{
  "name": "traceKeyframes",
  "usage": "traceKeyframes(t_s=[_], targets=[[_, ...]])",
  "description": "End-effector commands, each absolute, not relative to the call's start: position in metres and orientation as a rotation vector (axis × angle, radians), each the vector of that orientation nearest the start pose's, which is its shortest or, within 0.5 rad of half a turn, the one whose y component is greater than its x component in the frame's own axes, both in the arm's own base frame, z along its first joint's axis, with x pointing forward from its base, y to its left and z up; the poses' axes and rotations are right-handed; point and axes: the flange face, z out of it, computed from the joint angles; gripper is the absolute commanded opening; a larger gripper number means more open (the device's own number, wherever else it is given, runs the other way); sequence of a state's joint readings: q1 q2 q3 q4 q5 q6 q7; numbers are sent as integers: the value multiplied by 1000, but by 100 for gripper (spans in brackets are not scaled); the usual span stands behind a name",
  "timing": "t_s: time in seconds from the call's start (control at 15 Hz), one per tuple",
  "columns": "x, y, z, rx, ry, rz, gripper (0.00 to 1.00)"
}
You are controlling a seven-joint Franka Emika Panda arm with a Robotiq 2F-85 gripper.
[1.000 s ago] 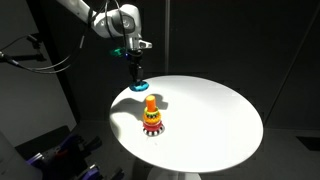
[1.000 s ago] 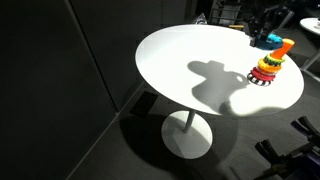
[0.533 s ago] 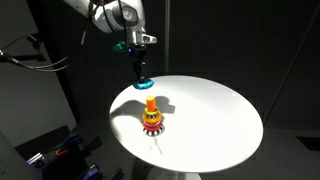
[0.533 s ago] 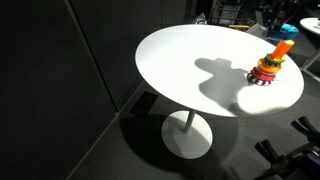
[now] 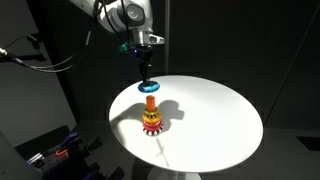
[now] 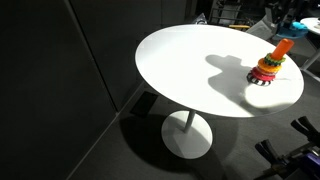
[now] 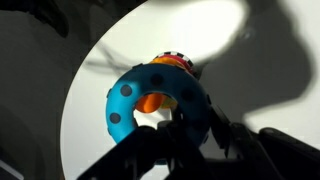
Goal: Put the blue ring on the stack
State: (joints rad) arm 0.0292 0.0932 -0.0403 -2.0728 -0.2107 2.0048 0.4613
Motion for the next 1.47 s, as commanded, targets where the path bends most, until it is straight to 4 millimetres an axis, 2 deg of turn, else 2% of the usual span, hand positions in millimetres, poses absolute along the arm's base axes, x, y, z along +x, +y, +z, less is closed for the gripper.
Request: traceKeyframes(t_s=[0.0,0.47,1.4], targets=[[547,-36,382,-3278,614,187,11],[546,-53,376,-3250,629,209,11],[546,-51,354,-3224,619,289,11]])
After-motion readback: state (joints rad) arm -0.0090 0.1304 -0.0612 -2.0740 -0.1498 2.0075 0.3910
